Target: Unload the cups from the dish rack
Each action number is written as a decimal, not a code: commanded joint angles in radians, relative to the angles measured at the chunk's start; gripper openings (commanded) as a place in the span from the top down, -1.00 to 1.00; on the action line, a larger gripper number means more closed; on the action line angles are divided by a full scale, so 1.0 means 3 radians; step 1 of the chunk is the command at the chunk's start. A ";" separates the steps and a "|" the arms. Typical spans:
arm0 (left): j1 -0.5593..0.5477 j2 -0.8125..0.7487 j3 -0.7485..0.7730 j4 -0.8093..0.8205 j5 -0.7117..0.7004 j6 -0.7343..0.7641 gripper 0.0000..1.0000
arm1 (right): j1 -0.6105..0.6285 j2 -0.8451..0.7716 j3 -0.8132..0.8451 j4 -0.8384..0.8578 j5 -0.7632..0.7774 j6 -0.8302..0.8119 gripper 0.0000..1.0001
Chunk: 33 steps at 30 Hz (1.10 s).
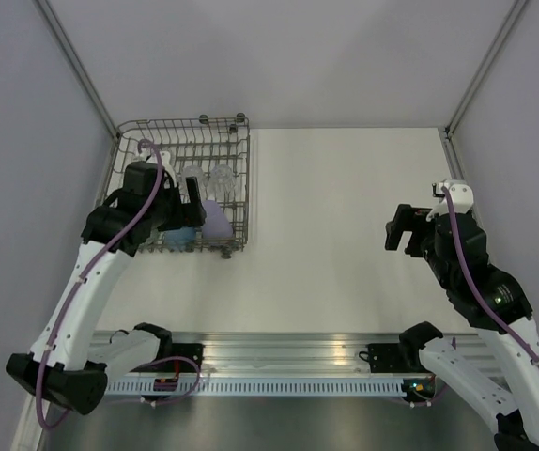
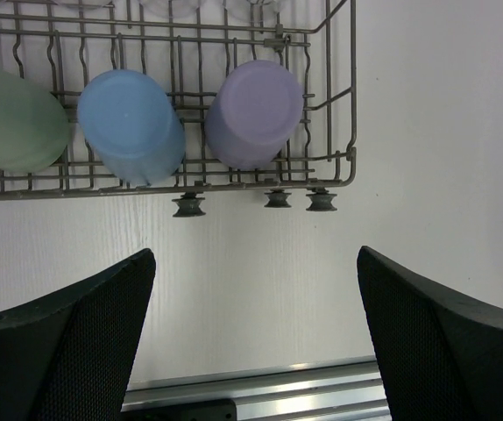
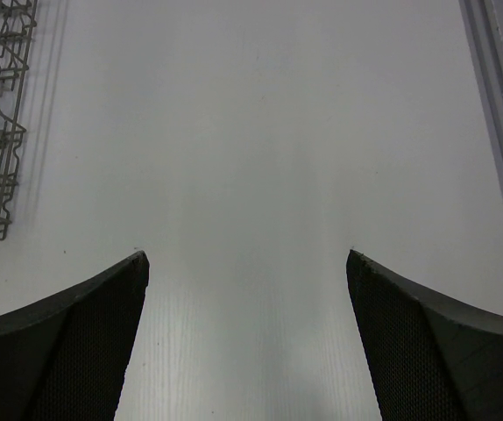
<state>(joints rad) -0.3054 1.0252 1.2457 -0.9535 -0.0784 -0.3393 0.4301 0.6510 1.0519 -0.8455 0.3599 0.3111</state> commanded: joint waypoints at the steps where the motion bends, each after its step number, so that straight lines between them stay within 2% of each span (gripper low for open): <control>1: -0.0015 0.0289 0.0199 0.0182 0.0006 -0.0106 -0.99 | 0.0008 0.0080 -0.0040 0.0062 -0.0060 0.0062 -0.96; 20: -0.0056 0.1593 0.0501 0.0560 0.0031 0.0037 -0.99 | 0.0008 -0.0135 -0.0055 0.0124 -0.0397 0.0006 -0.96; 26: -0.0071 0.1793 0.0465 0.0576 -0.0204 0.0021 -0.99 | 0.0008 -0.0166 -0.0029 0.0119 -0.0514 -0.0019 -0.96; 33: -0.0076 0.2008 0.0409 0.0591 -0.0128 0.0021 -0.87 | 0.0008 -0.0150 -0.0014 0.0129 -0.0550 -0.0060 -0.96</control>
<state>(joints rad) -0.3229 1.6161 1.3632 -0.8093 -0.1078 -0.3412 0.4301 0.6060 1.0363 -0.8307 0.2104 0.3065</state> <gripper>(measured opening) 0.946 0.978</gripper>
